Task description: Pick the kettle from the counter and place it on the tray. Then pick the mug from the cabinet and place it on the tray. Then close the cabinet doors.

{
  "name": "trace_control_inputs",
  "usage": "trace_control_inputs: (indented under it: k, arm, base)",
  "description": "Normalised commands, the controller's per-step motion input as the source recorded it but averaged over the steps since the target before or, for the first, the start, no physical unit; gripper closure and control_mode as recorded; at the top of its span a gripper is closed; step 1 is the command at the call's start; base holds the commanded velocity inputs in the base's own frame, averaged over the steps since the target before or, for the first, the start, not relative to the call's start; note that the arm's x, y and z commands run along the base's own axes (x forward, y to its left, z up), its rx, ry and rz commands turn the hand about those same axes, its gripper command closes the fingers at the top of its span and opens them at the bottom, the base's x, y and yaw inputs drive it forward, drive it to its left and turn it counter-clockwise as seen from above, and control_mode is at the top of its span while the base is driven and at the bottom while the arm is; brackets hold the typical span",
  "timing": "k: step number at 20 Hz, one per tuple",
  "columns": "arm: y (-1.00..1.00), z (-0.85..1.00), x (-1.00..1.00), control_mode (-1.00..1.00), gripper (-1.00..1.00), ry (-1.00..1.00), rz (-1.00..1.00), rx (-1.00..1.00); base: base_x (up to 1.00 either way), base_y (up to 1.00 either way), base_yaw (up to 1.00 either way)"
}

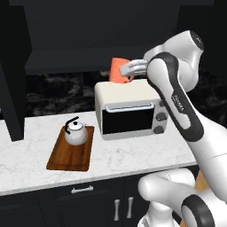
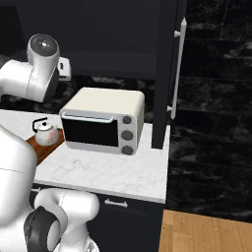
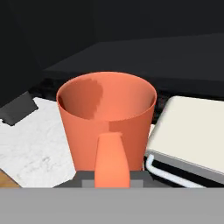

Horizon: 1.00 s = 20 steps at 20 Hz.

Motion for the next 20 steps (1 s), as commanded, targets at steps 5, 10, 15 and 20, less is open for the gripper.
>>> trace_control_inputs:
  k: [5, 10, 15, 20]
  arm:
    - [0.30, -0.30, -0.52, -1.00, 1.00, 0.09, 0.23, -0.01]
    - [0.35, -0.62, -0.31, -1.00, 1.00, 0.09, 0.22, -0.04]
    - [0.42, -0.75, -0.35, -1.00, 1.00, -0.02, 0.28, -0.03]
    - [0.42, -0.71, -0.23, -1.00, 1.00, -0.11, 0.16, -0.11]
  base:
    - [0.00, 0.00, 0.00]
    - [0.00, 0.00, 0.00]
    - [0.00, 0.00, 0.00]
    - [0.00, 0.00, 0.00]
